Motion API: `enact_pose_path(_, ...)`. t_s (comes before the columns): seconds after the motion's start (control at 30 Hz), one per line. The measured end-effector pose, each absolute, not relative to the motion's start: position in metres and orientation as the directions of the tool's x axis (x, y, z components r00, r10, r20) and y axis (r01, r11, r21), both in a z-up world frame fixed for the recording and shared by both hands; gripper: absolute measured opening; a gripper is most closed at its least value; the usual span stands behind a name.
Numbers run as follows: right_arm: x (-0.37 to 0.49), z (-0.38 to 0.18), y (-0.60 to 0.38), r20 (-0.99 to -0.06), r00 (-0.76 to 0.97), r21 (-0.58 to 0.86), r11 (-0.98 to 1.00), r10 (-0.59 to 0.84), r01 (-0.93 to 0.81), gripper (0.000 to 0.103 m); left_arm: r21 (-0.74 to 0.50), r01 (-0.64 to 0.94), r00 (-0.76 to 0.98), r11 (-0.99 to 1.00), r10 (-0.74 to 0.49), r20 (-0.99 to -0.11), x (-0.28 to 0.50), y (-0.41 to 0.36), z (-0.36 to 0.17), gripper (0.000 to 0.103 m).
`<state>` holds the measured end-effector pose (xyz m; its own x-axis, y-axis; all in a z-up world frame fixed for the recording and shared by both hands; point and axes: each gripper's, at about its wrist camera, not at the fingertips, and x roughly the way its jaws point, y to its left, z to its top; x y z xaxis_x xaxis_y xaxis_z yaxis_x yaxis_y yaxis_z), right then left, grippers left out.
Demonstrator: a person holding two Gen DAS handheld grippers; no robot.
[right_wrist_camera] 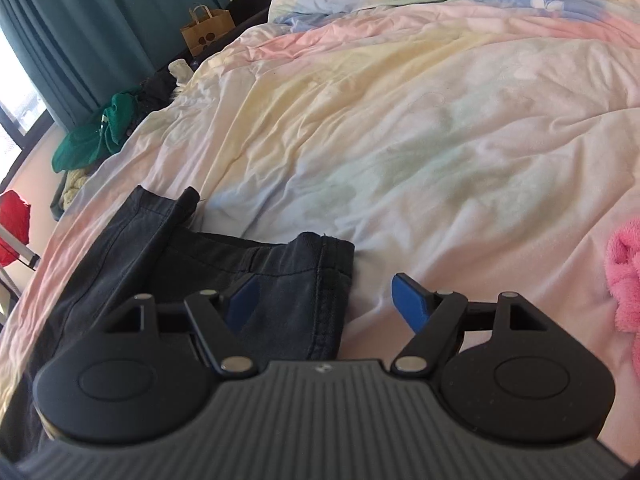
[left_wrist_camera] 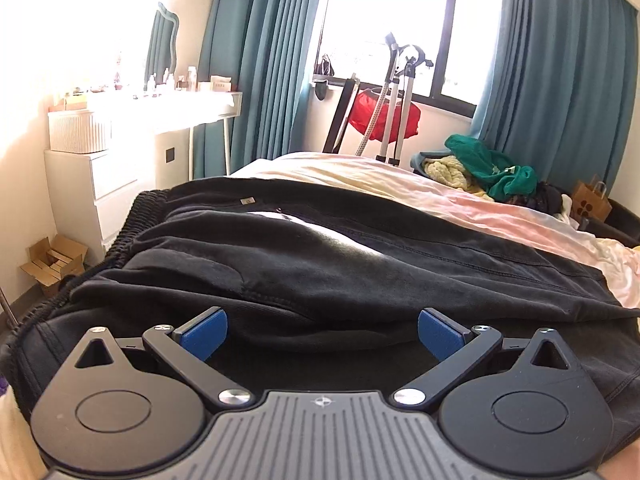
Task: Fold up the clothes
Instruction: 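Grasp the leg hem with the right gripper while the left gripper grasps the ribbed waistband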
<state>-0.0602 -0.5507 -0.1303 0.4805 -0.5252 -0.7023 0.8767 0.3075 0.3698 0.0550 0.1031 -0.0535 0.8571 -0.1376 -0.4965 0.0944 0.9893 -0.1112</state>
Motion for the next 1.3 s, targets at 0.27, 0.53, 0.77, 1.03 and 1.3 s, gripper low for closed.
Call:
enact_pose_path(0.27, -0.043, -0.141, -0.550, -0.720, 0.490, 0.334, 0.374, -0.491, 0.865, 0.045, -0.093, 0.110, 0.853, 0.990, -0.142, -0.502, 0.055, 0.163, -0.016, 0.103)
enact_pose_path(0.53, -0.036, -0.121, -0.538, -0.656, 0.545, 0.350, 0.429, -0.522, 0.833, 0.017, -0.408, -0.073, 0.824, 0.910, -0.176, -0.539, 0.064, 0.228, -0.041, 0.103)
enact_pose_path(0.77, -0.043, -0.102, -0.533, -0.590, 0.549, 0.381, 0.396, -0.592, 0.836, 0.014, -0.493, -0.183, 0.814, 0.851, -0.150, -0.561, 0.061, 0.253, -0.050, 0.103)
enact_pose_path(1.03, -0.071, -0.099, -0.531, -0.587, 0.486, 0.450, 0.238, -0.648, 0.861, 0.014, -0.556, -0.338, 0.849, 0.759, -0.010, -0.529, 0.037, 0.283, -0.046, 0.103)
enact_pose_path(1.3, -0.065, -0.103, -0.529, -0.592, 0.464, 0.436, 0.222, -0.659, 0.872, 0.014, -0.625, -0.466, 0.843, 0.626, 0.099, -0.529, 0.013, 0.315, -0.047, 0.103)
